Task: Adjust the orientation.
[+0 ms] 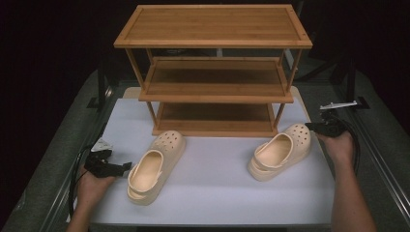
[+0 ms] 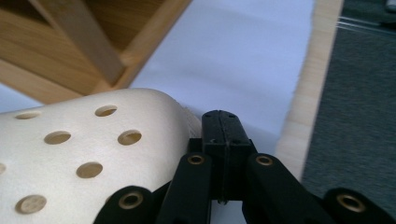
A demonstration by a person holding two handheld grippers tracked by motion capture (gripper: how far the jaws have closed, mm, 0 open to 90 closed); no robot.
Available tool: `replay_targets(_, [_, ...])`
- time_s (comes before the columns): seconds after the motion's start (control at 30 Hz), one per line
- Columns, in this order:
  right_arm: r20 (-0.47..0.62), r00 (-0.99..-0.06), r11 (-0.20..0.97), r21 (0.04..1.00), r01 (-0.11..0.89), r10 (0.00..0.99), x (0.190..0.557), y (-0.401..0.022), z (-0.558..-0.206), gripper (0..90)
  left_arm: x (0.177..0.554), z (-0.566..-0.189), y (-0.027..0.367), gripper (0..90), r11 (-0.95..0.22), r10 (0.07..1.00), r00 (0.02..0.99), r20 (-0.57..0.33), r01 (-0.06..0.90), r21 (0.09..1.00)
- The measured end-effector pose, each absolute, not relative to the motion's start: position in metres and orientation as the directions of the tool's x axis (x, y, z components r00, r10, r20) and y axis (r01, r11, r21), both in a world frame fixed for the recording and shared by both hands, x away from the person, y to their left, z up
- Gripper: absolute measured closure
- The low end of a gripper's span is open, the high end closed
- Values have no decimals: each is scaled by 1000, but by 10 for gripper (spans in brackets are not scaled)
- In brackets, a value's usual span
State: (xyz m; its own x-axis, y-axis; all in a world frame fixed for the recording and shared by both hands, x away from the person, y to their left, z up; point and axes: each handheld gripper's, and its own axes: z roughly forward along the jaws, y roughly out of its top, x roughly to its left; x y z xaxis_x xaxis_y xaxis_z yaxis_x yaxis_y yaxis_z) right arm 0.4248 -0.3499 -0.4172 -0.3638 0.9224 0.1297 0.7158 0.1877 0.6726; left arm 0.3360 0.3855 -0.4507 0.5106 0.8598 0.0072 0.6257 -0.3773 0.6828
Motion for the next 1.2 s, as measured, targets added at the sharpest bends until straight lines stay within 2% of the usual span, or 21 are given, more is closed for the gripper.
replay_targets(0.43, [155,-436,215,695,686,887,403,-333,-421,900,336,-451,385,0,-377,860,511,7,626,683])
replay_targets(0.83, [132,-536,302,704,643,834,385,-301,-420,900,336,-451,385,0,-376,860,511,7,625,684])
replay_targets(1.2, [128,-562,315,717,621,817,372,-277,-422,899,336,-451,386,0,-378,859,511,8,624,684])
